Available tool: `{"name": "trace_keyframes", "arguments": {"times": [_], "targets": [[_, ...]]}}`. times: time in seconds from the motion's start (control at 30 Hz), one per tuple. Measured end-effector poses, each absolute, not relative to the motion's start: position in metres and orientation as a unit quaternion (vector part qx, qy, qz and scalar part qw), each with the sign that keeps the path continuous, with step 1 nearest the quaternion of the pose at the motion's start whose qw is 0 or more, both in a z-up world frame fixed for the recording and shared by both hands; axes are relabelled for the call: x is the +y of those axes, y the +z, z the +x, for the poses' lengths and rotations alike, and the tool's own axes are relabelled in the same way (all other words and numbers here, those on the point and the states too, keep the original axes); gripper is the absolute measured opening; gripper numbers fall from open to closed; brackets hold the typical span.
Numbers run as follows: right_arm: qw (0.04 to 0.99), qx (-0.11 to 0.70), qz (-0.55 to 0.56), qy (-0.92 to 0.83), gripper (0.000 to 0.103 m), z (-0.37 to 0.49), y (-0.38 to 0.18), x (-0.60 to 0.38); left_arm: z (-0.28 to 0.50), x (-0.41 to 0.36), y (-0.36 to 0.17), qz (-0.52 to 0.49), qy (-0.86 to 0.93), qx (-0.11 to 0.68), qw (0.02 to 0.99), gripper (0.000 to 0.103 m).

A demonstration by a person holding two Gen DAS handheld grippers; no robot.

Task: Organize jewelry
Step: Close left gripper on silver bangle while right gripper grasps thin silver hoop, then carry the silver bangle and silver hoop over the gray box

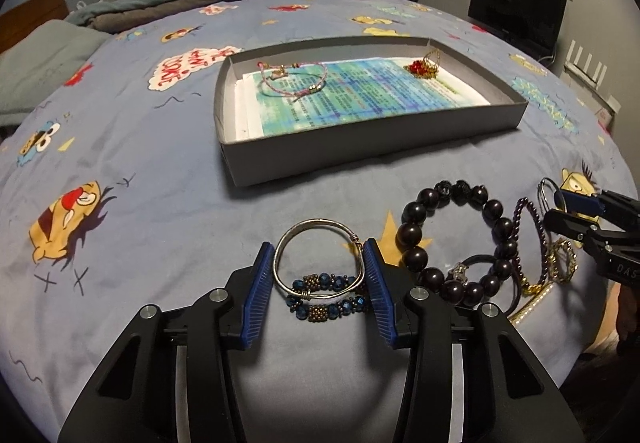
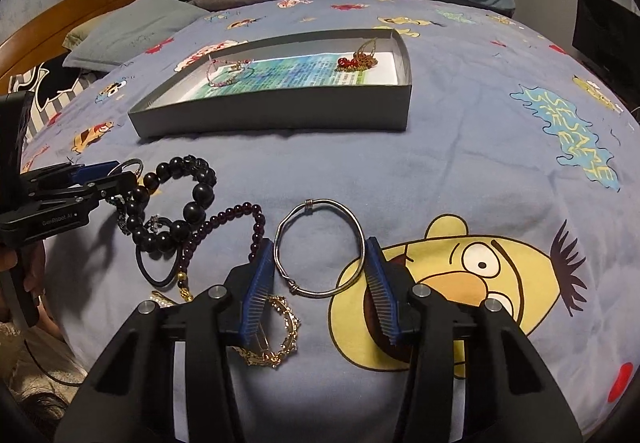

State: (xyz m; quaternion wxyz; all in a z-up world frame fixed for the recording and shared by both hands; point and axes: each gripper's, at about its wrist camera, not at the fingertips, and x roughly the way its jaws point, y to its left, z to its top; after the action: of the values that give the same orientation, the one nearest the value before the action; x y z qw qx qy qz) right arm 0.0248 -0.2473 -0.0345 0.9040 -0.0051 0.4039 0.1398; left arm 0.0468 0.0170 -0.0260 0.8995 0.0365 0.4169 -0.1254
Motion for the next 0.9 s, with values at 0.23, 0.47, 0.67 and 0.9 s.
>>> {"name": "trace_keyframes", "arguments": {"times": [0.23, 0.47, 0.67, 0.9], "targets": [[0.909, 0.394, -0.001, 0.135, 0.046, 0.026, -0.023, -0.254, 0.045, 0.021, -0.013, 0.027, -0.124, 0.407, 0.905, 0.047], [0.923, 0.362, -0.008, 0.13, 0.046, 0.045, 0.007, -0.257, 0.053, 0.027, 0.018, 0.022, -0.124, 0.371, 0.92, 0.047], [0.927, 0.352, -0.011, 0.132, 0.046, 0.075, 0.025, -0.254, 0.078, 0.027, 0.039, 0.017, -0.127, 0.353, 0.927, 0.047], [0.93, 0.344, -0.014, 0.129, 0.046, 0.114, 0.034, -0.241, 0.118, 0.017, 0.033, 0.012, -0.116, 0.351, 0.929, 0.047]]}}
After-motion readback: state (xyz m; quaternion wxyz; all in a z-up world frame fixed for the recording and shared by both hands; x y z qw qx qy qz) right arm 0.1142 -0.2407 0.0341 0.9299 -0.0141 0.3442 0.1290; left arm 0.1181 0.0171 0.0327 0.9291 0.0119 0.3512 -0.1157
